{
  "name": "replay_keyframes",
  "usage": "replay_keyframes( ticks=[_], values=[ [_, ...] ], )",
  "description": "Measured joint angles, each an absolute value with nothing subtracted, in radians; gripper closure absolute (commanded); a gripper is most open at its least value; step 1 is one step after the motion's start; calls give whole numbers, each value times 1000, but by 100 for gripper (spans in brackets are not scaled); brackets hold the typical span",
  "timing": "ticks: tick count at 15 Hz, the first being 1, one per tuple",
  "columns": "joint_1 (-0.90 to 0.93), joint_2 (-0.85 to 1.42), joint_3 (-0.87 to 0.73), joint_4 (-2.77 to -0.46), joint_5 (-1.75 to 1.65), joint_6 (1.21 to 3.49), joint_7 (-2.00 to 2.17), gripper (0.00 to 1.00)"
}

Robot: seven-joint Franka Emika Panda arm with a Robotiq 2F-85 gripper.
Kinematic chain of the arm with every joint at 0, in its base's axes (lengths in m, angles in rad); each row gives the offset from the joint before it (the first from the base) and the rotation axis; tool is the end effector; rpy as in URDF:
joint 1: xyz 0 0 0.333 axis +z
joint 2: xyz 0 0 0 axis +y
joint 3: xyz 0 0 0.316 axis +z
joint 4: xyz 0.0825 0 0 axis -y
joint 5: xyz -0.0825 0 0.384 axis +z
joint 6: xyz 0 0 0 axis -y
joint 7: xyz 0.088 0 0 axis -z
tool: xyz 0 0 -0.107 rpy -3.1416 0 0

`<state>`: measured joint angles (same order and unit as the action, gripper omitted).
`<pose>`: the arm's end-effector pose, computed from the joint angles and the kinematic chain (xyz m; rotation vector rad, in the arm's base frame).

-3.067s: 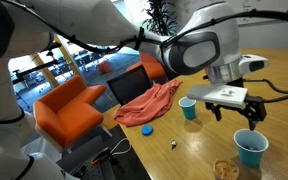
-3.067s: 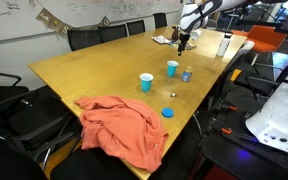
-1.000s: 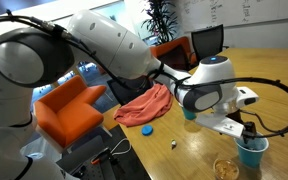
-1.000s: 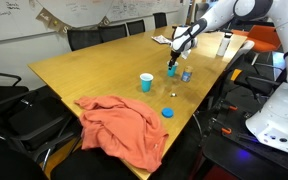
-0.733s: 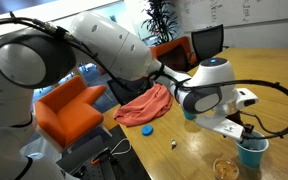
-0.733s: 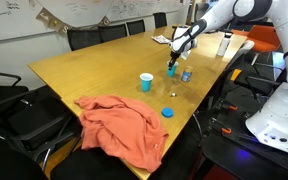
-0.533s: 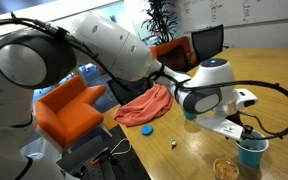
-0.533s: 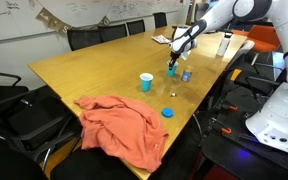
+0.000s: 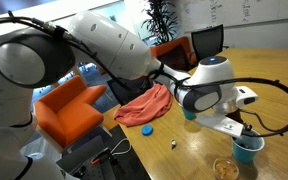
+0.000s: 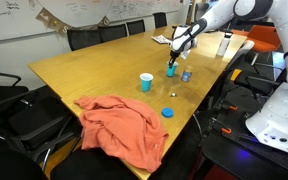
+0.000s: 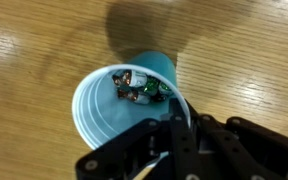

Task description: Move the blue cup on the right to the left

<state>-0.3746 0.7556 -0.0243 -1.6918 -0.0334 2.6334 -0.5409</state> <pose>0.6388 -0.2663 0.1753 3.0059 0.2680 0.2271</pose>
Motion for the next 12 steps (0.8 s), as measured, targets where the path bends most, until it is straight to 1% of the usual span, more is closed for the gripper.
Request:
replay_keyframes(
  ticks=[4,12],
  values=[
    [-359,675,-3,-1767,-54,2643,-546,99],
    [-233,459,14,-2067,-179,2729,-545,99]
  ],
)
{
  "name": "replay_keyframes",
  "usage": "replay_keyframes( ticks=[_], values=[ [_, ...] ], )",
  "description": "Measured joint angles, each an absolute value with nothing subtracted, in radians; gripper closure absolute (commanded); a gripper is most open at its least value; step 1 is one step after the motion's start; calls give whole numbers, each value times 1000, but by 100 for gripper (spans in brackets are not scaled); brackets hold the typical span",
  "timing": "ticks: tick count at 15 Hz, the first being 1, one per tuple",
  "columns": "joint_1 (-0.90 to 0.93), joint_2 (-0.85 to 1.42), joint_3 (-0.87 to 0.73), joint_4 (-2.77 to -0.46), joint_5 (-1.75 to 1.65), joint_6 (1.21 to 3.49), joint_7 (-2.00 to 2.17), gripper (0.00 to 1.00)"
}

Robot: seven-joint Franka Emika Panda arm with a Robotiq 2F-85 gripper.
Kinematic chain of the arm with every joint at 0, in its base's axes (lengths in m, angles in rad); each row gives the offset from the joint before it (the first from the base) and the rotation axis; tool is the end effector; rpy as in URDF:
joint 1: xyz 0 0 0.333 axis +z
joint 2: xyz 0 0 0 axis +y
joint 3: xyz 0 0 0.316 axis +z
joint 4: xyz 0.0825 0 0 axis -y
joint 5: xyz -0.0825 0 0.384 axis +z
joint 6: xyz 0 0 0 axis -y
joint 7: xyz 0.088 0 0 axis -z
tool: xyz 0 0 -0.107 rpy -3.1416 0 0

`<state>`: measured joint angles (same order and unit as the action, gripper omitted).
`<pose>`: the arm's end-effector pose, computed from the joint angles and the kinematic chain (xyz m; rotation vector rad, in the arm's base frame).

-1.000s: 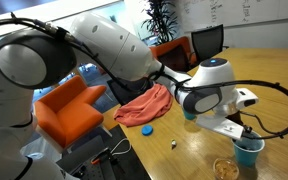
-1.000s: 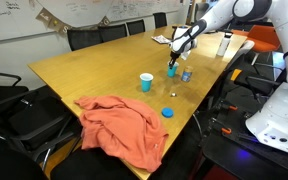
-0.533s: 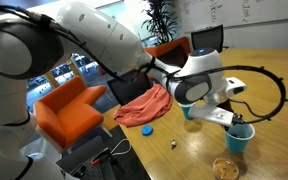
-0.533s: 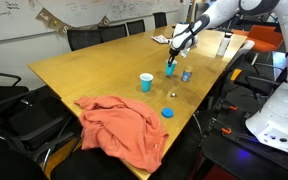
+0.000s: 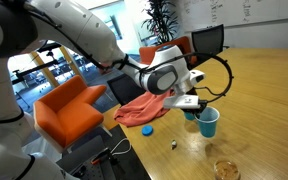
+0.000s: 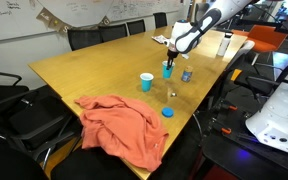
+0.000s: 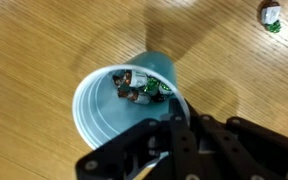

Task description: Move the blue cup on the right to the left

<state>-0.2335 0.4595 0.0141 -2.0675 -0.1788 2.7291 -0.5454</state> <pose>0.5969 -0.1265 0.2260 2.8957 0.7094 0.2345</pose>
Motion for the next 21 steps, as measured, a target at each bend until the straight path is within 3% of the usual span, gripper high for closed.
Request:
replay_keyframes(
  ticks=[9,14,15,16,18,21],
  values=[
    [-185,397,-9,-2337,-262,3037,-523,99],
    [-184,406,-5,-2384,-285,3085,-523,99],
    [-183,407,-7,-2386,-295,3090,-523,93],
    [-179,409,-14,-2387,-304,3095,-523,69],
    [-173,413,-29,-2387,-319,3102,-523,66],
    [-172,415,-39,-2387,-333,3104,-523,43]
  ],
)
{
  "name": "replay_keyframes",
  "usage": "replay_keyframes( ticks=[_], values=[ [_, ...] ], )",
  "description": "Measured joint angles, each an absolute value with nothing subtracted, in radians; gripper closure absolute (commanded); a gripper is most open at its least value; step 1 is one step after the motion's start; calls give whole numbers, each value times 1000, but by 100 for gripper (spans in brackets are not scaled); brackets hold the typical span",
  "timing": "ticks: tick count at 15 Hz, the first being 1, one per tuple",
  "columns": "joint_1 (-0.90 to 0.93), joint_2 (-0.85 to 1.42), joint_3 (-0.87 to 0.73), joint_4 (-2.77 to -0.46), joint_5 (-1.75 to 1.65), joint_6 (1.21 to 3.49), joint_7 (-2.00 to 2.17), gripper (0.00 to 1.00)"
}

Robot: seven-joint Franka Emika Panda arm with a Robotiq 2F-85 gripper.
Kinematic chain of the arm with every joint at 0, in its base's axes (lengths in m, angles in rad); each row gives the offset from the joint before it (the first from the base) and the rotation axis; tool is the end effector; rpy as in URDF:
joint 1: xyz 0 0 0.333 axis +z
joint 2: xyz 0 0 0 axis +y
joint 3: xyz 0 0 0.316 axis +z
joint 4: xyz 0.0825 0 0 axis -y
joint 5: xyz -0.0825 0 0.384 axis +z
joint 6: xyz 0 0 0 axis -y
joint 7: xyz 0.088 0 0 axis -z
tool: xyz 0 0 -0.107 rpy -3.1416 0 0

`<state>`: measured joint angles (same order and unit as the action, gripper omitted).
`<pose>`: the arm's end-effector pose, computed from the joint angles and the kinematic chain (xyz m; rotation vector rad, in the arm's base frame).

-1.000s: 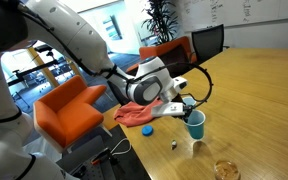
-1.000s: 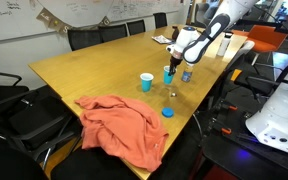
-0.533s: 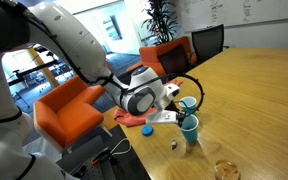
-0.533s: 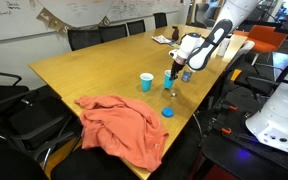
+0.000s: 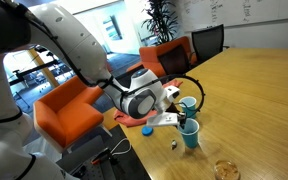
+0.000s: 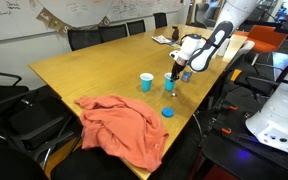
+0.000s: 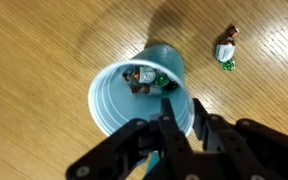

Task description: Move the blue cup on the right to the left

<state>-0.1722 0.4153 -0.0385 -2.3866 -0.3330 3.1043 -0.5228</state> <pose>0.5143 -0.0827 0.1765 2.7875 0.9372 0.3687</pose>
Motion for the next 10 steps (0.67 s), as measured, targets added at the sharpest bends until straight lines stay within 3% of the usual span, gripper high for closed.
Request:
replay_keyframes(
  ticks=[6,10],
  values=[
    [-193,383,-2,-2403,-332,3128,-523,1],
    [-268,268,85,-2458,-284,3104,-523,0]
  ],
)
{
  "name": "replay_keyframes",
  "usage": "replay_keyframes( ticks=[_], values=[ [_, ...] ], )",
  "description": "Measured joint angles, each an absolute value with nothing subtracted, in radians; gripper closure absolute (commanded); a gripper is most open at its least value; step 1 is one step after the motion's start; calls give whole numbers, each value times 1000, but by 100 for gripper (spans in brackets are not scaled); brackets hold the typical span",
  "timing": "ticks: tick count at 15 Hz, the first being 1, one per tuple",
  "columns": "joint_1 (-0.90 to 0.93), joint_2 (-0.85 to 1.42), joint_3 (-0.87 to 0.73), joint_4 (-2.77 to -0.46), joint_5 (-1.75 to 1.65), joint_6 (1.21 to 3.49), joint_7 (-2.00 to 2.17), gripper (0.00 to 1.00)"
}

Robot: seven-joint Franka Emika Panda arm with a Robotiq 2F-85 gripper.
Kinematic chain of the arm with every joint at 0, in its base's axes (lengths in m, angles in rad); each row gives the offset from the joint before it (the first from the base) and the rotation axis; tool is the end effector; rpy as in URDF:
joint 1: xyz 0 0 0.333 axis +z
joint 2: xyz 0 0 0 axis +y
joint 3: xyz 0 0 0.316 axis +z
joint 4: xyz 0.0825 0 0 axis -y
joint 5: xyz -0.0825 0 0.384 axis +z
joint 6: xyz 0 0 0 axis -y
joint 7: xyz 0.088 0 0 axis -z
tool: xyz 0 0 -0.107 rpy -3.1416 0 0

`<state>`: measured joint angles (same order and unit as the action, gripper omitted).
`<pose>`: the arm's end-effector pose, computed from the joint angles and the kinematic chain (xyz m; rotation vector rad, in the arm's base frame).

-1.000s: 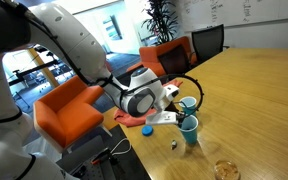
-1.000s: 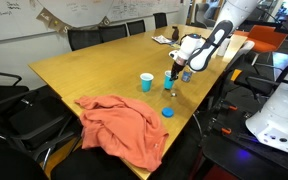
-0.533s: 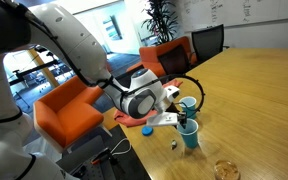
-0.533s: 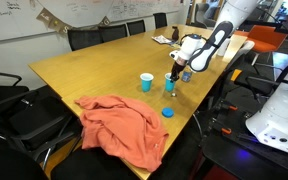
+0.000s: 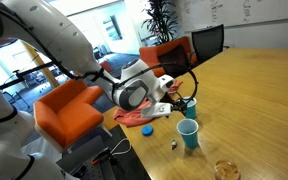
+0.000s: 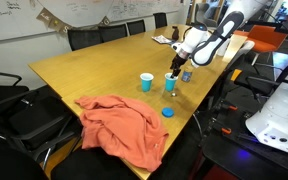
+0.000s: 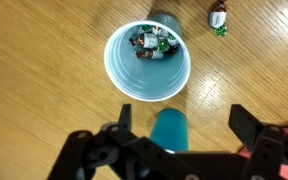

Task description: Move the blue cup on the right to the left

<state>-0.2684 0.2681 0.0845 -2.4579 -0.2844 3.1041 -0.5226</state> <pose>0.5079 -0.0698 0.2306 2.7916 0.8843 0.5040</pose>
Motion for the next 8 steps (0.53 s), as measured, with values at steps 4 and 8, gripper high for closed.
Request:
replay_keyframes(
  ticks=[4,8],
  values=[
    [-330,128,140,-2503,-157,3010,-525,0],
    [-347,32,156,-2512,-17,2932,-544,0]
  ],
)
